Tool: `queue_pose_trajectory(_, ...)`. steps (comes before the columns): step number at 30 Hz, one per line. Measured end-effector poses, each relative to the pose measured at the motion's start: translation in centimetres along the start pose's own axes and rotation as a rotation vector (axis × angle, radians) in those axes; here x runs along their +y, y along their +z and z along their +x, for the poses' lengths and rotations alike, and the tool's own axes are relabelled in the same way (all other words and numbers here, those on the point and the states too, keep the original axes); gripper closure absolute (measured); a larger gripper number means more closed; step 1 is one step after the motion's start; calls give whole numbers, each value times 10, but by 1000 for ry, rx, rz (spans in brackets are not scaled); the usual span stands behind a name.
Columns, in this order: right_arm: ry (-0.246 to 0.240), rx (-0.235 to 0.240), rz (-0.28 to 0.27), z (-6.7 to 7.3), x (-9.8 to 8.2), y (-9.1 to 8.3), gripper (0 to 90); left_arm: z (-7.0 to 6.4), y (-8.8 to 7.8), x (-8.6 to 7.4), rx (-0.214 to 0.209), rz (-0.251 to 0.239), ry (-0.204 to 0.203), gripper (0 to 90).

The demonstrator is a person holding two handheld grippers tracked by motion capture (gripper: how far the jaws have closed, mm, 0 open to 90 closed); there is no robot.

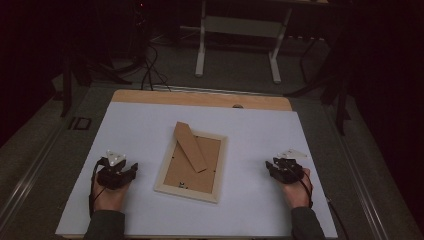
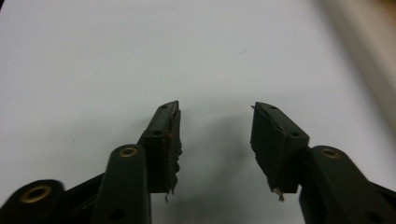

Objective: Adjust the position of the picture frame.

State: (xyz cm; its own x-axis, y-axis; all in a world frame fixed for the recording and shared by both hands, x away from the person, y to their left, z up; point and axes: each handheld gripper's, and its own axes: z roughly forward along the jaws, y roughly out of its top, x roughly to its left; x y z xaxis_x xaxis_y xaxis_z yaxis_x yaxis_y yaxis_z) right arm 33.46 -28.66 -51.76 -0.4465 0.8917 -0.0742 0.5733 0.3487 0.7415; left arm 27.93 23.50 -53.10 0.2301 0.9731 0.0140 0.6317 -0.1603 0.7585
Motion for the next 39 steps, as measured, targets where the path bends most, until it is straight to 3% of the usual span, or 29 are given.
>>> queue_pose_trajectory(2, -2, 5, -2, 2, 1, -1, 614, -3, -3, 1, -35, -15, 4, 569)
queue_pose_trajectory(3, 0, 5, 0, 2, 1, -1, 610, -5, -4, 2, -73, -16, 16, 572)
queue_pose_trajectory(7, 1, 8, -1, 2, 0, -1, 604, -7, -5, 4, -95, -15, 16, 567)
queue_pose_trajectory(8, 9, 8, -4, 1, 0, -2, 595, -7, -6, 5, -126, -24, 10, 564)
queue_pose_trajectory(17, 19, 24, -13, 1, 1, -2, 590, -16, -11, 7, -171, -28, 50, 557)
queue_pose_trajectory(22, 13, 44, -20, 7, 5, 0, 597, -21, -13, 6, -201, -29, 82, 632)
queue_pose_trajectory(29, -22, 56, -24, 18, 16, 5, 597, -23, -15, 4, -239, -29, 85, 716)
queue_pose_trajectory(34, -33, 65, -37, 23, 26, 7, 592, -26, -17, 5, -256, -24, 125, 900)
queue_pose_trajectory(35, -34, 70, -39, 25, 28, 7, 592, -26, -17, 5, -256, -24, 125, 900)
queue_pose_trajectory(36, -35, 81, -55, 28, 35, 9, 588, -30, -17, 6, -266, -14, 154, 900)
queue_pose_trajectory(39, -42, 92, -64, 32, 43, 11, 587, -33, -18, 6, -274, -17, 166, 900)
